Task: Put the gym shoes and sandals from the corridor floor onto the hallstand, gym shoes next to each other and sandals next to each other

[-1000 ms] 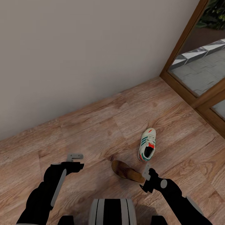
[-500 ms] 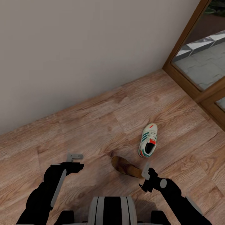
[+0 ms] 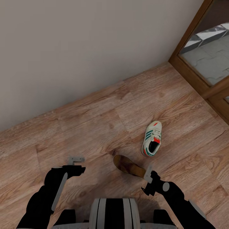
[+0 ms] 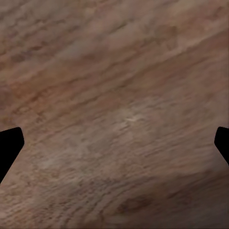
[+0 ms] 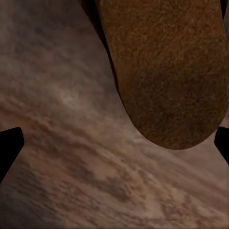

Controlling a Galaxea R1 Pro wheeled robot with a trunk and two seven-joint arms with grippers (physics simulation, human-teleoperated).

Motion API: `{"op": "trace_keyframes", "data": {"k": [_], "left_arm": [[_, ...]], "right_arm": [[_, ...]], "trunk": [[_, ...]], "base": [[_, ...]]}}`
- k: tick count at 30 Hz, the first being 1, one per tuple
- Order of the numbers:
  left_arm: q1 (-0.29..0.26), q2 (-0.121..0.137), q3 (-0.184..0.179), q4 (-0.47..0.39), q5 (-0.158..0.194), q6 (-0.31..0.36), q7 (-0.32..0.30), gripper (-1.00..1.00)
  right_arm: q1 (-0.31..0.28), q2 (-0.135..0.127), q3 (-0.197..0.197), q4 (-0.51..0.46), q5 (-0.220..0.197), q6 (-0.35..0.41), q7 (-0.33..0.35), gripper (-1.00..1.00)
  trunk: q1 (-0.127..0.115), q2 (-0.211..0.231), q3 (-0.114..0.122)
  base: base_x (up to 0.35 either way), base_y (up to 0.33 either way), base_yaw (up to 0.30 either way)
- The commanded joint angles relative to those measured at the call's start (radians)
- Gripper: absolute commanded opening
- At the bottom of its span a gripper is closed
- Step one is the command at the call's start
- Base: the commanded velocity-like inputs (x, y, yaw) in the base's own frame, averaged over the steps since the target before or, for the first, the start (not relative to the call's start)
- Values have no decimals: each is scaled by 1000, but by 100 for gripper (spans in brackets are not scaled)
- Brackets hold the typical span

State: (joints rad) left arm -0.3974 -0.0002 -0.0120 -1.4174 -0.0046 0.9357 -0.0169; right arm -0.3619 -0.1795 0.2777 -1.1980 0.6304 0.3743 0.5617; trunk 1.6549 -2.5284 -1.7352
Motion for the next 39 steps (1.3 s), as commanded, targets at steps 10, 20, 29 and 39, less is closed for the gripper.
{"op": "trace_keyframes", "data": {"k": [10,20,29,39], "left_arm": [[-1,0,-49,-3,-1,0,0,100],[-1,0,-125,-2,-2,0,-1,100],[-1,0,-130,-2,-1,0,-3,100],[-1,-1,-130,-2,0,0,-4,100]], "right_arm": [[0,-1,0,-2,0,0,-2,100],[0,-3,0,-3,0,0,-2,100],[0,-3,0,-3,0,0,-2,100],[0,-4,-1,-4,0,0,-2,100]], "trunk": [[4,-2,-39],[5,-3,-43],[5,-3,-43],[5,-3,-43]], "base": [[0,0,0],[0,0,0],[0,0,0],[5,-1,0]]}}
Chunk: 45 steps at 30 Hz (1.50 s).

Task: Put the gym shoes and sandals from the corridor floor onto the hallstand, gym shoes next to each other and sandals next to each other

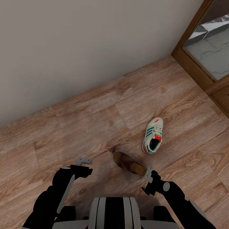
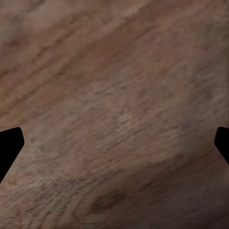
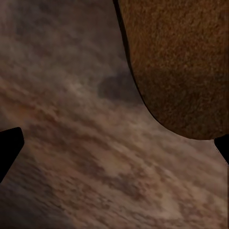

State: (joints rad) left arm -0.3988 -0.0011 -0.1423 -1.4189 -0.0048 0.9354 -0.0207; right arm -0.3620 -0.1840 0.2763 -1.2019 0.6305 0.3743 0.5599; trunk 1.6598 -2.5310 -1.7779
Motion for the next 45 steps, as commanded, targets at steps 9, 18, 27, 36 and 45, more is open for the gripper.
{"op": "trace_keyframes", "data": {"k": [9,18,27,36,45], "left_arm": [[0,0,0,0,-1,0,1,100],[0,0,0,0,-1,0,1,100],[0,1,-1,0,2,-1,-1,100],[0,1,-2,0,2,-1,0,100],[0,0,-3,0,2,-1,1,100]], "right_arm": [[0,0,0,0,0,0,0,100],[0,0,0,0,0,0,0,100],[0,0,0,1,1,0,0,100],[0,0,0,1,1,0,0,100],[0,0,0,0,1,0,1,100]], "trunk": [[0,0,0],[0,0,0],[0,0,0],[0,0,0],[0,0,0]], "base": [[97,-47,0],[9,-4,0],[2,0,0],[177,59,0],[57,14,0]]}}
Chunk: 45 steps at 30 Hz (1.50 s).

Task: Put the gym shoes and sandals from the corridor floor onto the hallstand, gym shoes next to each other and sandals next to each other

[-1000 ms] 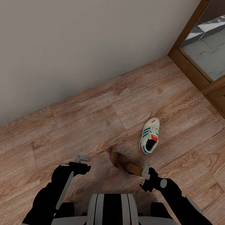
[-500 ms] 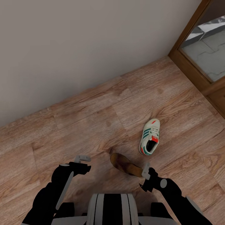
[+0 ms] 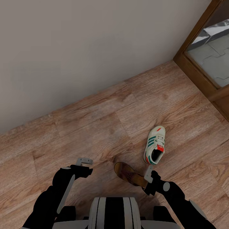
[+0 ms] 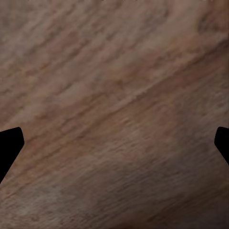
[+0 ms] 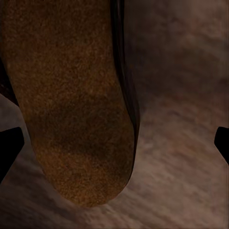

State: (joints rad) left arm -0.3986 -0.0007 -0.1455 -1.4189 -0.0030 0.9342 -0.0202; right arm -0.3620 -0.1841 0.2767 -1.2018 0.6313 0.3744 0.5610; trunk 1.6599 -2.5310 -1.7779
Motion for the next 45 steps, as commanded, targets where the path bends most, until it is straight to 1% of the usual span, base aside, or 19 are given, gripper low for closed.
{"op": "trace_keyframes", "data": {"k": [1,17,25,36,37,45], "left_arm": [[0,0,0,0,0,0,0,100],[1,0,0,0,0,0,0,100],[1,0,0,0,0,0,0,100],[1,0,0,0,-1,0,0,100],[1,1,0,0,-1,0,0,100],[1,0,-1,0,-1,0,0,100]], "right_arm": [[0,0,0,0,0,0,0,100],[0,1,1,1,1,0,0,100],[0,1,1,1,1,0,2,100],[0,2,1,1,1,0,2,100],[0,2,1,1,1,0,2,-100],[0,2,2,1,1,0,3,-100]], "trunk": [[0,0,0],[0,0,0],[0,0,0],[0,0,0],[0,0,0],[0,0,0]], "base": [[9,2,0],[1,2,0],[-74,85,0],[-11,12,0],[-1,1,0],[0,0,0]]}}
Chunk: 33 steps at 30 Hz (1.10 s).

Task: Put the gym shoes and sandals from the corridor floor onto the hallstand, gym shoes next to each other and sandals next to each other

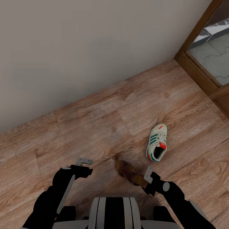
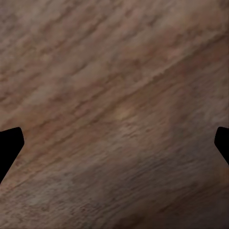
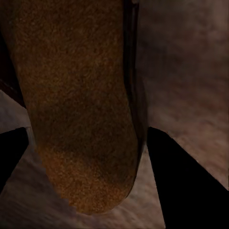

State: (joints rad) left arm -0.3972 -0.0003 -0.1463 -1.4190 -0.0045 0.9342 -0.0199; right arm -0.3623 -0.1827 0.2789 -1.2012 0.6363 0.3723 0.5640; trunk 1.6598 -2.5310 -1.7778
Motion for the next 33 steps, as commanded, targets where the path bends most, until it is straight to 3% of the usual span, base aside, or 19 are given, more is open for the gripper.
{"op": "trace_keyframes", "data": {"k": [1,33], "left_arm": [[0,0,0,0,0,0,0,100],[0,3,14,1,9,0,-2,100]], "right_arm": [[0,0,0,0,-4,2,0,-100],[0,0,-3,0,-5,3,3,-100]], "trunk": [[0,0,0],[0,0,0]], "base": [[0,0,0],[0,0,0]]}}
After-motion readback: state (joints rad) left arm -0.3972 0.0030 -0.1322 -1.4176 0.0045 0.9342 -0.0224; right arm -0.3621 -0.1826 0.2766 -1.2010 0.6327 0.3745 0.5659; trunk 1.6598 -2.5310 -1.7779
